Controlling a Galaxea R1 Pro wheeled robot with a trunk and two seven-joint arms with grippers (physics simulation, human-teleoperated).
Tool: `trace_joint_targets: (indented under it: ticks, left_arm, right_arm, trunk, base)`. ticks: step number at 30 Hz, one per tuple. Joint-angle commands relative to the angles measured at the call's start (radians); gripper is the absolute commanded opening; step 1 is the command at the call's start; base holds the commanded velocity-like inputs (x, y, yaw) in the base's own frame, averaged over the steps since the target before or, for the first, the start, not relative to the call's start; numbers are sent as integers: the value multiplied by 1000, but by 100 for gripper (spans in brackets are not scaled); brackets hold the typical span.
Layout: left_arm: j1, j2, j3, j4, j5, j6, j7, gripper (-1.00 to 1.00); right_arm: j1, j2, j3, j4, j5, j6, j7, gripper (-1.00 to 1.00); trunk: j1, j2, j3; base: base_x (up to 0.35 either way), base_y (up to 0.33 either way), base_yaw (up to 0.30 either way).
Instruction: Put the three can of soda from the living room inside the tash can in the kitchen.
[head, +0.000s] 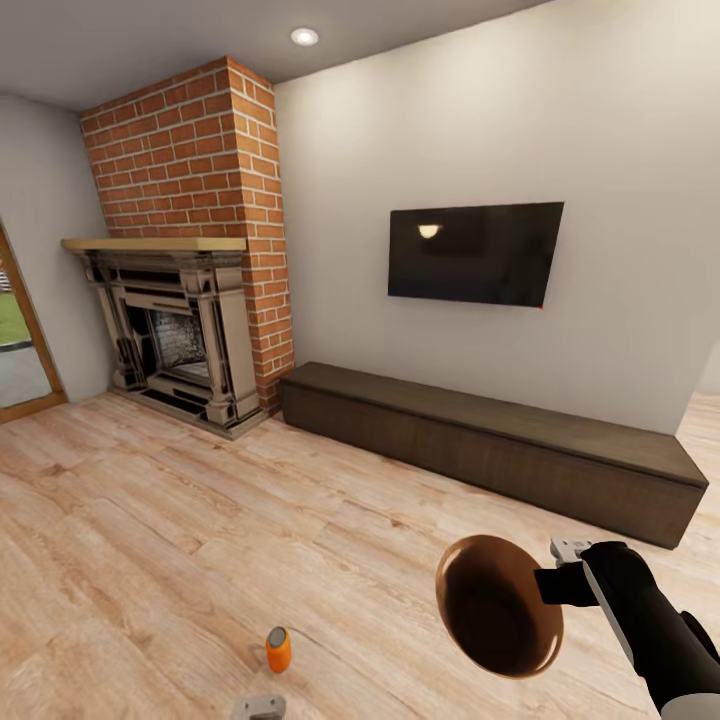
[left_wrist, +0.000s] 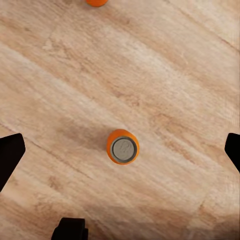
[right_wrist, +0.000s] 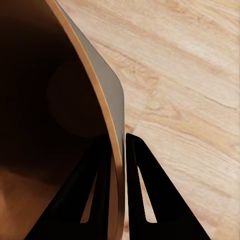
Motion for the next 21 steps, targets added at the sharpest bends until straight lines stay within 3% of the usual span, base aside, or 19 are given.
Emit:
trace_joint_targets:
  ticks: [1, 21]
  left_arm:
    - [0, 0, 0, 0, 0, -1, 0, 100]
    - [0, -1, -2, 0, -1, -5, 0, 100]
  right_arm:
    - [0, 0, 0, 0, -17, 2, 7, -100]
    - [0, 0, -1, -9, -20, 2, 7, -100]
  trunk:
    - [4, -7, -3]
    - [81, -147, -66]
  base:
    - [0, 0, 0]
    - [0, 0, 0]
